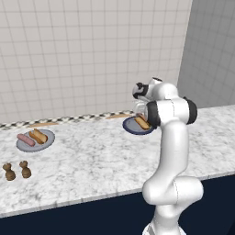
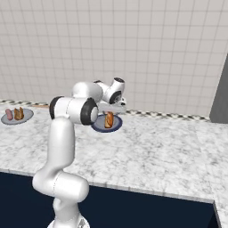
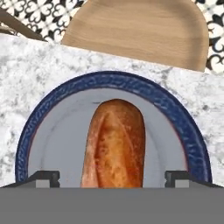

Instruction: Place one bun and one sausage from the bowl on each plate.

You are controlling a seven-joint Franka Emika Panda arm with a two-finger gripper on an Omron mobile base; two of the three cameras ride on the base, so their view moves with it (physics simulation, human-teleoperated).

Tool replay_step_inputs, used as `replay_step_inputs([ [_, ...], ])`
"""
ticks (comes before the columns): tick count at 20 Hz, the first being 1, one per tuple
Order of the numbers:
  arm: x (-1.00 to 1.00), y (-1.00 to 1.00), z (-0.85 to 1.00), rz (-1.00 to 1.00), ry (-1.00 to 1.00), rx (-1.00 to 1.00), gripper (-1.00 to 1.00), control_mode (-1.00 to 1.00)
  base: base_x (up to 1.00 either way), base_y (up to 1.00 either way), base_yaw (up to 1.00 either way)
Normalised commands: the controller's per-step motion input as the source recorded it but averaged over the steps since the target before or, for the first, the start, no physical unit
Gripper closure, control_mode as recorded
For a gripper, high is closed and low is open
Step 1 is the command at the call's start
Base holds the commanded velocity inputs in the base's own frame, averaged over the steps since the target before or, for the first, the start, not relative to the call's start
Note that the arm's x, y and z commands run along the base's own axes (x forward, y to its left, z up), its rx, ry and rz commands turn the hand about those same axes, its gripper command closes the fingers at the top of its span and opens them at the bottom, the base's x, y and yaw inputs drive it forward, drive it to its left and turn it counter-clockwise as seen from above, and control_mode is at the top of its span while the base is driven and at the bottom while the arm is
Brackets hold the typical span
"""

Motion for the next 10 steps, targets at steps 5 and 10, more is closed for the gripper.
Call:
replay_step_inputs([
  [5, -1.00, 0.03, 0.98, 0.02, -0.11, -0.04, -1.00, -1.00, 0.00, 0.00, 0.00],
  [10, -1.00, 0.28, 0.76, 0.00, -0.13, -0.10, -1.00, -1.00, 0.00, 0.00, 0.00],
])
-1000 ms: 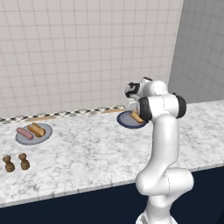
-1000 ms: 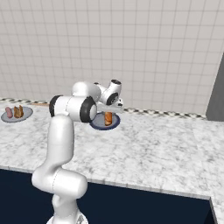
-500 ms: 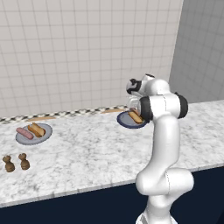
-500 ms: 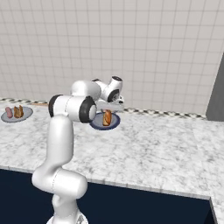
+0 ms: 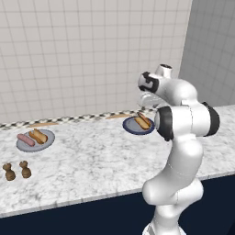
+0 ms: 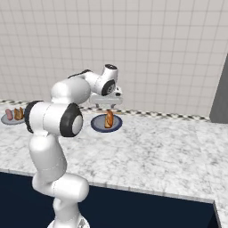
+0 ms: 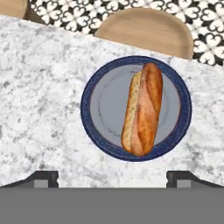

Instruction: Place one bun and one sausage from the bowl on each plate.

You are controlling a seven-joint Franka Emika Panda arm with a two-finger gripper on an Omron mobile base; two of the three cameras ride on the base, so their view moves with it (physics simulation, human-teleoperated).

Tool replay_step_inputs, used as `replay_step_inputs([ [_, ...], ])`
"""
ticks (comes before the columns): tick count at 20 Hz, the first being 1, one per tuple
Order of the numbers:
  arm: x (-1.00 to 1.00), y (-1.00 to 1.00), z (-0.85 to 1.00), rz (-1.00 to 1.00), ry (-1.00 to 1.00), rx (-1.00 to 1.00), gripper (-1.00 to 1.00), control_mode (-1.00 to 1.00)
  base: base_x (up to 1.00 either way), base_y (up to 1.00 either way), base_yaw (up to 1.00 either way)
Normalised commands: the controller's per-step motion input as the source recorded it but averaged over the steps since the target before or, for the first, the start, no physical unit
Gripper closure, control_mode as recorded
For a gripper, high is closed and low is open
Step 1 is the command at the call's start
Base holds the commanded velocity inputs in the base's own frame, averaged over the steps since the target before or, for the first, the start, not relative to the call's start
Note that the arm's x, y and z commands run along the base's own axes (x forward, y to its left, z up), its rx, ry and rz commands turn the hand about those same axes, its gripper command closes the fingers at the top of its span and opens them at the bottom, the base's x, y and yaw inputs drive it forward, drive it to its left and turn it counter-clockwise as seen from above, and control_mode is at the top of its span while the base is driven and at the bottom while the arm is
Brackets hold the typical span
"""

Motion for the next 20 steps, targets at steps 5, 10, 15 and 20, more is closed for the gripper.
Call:
replay_step_inputs([
  [5, -1.00, 0.23, 0.37, -0.06, 0.01, -0.02, -1.00, -1.00, 0.00, 0.00, 0.00],
  [10, -1.00, 0.00, 0.28, -0.08, 0.03, 0.00, -1.00, -1.00, 0.00, 0.00, 0.00],
  [15, -1.00, 0.00, 0.13, 0.00, 0.01, 0.00, -1.00, -1.00, 0.00, 0.00, 0.00],
  [20, -0.94, 0.03, 0.00, 0.00, 0.00, -0.04, -1.00, -1.00, 0.00, 0.00, 0.00],
])
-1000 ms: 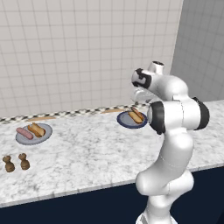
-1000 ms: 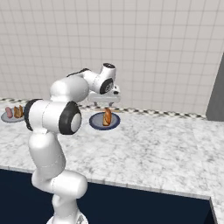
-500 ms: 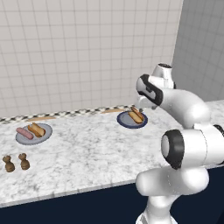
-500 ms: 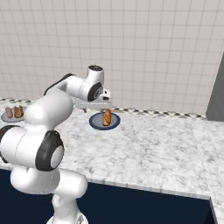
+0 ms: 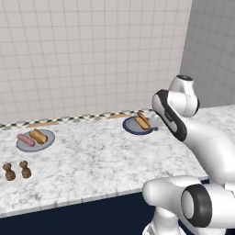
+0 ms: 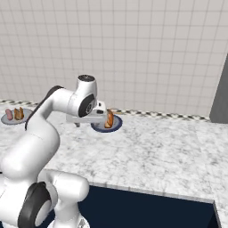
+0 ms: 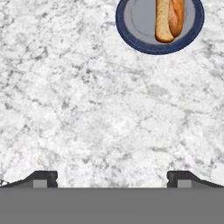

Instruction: Place one bun and one sausage from the bowl on each plate.

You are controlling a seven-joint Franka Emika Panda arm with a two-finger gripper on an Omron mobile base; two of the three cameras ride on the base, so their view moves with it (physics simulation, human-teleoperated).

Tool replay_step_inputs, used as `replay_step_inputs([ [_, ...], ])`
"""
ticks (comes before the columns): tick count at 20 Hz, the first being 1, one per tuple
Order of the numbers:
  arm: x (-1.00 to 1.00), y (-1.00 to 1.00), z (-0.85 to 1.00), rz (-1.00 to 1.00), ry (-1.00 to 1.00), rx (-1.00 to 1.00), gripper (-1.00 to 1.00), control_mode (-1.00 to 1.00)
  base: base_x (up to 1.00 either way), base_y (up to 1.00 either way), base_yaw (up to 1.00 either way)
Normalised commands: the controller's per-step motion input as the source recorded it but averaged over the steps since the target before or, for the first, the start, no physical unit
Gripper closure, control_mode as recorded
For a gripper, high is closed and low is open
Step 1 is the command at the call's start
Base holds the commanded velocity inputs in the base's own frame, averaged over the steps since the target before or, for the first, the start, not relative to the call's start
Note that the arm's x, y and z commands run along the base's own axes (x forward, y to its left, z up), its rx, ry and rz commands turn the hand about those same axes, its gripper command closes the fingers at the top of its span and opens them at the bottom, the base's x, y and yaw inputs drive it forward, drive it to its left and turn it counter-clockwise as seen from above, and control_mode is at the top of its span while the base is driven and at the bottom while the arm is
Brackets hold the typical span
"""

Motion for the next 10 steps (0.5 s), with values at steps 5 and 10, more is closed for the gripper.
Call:
replay_step_inputs([
  [5, -0.15, 0.00, 0.02, 0.00, 0.00, -0.01, -1.00, -1.00, 0.00, 0.00, 0.00],
  [10, -0.06, 0.00, 0.00, 0.00, 0.00, 0.00, -1.00, 1.00, -0.76, 0.47, 0.00],
])
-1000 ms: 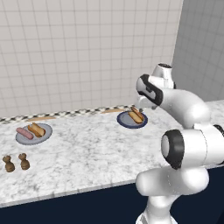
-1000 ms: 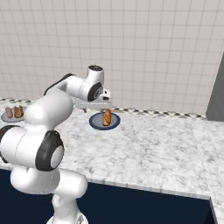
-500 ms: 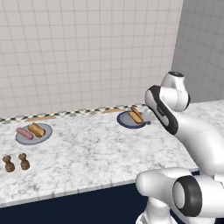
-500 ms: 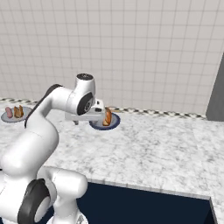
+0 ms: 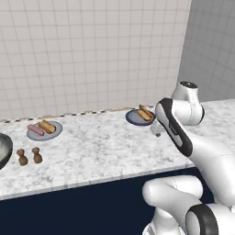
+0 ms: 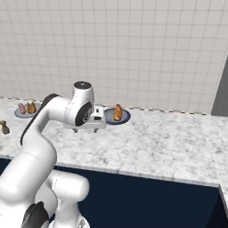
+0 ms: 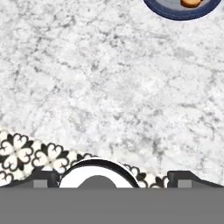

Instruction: Place one bun and one sausage from the bowl on each plate.

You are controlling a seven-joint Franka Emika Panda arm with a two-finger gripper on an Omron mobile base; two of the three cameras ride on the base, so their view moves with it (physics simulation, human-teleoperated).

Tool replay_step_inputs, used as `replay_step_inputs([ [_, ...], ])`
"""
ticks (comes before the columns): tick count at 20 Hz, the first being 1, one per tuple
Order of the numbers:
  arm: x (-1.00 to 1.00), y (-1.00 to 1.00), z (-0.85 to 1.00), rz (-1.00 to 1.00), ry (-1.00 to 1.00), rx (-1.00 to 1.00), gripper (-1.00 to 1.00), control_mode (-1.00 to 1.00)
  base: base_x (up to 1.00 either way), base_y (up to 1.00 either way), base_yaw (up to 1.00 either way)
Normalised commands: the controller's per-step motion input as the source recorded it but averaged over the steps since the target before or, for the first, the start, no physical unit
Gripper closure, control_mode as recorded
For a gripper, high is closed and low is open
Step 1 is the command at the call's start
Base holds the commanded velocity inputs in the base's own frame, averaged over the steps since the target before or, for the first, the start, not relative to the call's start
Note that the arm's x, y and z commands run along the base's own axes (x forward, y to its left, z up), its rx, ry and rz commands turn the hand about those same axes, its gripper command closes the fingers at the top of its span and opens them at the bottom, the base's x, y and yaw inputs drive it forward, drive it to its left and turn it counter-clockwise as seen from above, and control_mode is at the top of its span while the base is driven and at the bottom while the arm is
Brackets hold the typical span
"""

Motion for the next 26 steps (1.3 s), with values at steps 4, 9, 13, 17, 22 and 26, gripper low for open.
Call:
replay_step_inputs([
  [4, 0.00, 0.00, 0.00, 0.00, 0.00, 0.00, -1.00, 1.00, -0.69, 1.00, -0.01],
  [9, 0.00, 0.00, 0.00, 0.00, 0.00, 0.00, -1.00, 1.00, -0.20, 1.00, 0.11],
  [13, 0.00, 0.00, 0.00, 0.00, 0.00, 0.00, -1.00, 1.00, 0.10, 1.00, 0.29],
  [17, 0.00, 0.00, 0.00, 0.00, 0.00, 0.00, -1.00, 1.00, 0.16, 1.00, 0.24],
  [22, 0.00, 0.00, 0.00, 0.00, 0.00, 0.00, -1.00, 1.00, 0.69, 0.67, 0.02],
  [26, 0.00, 0.00, 0.00, 0.00, 0.00, 0.00, -1.00, 1.00, 0.72, 0.26, 0.00],
])
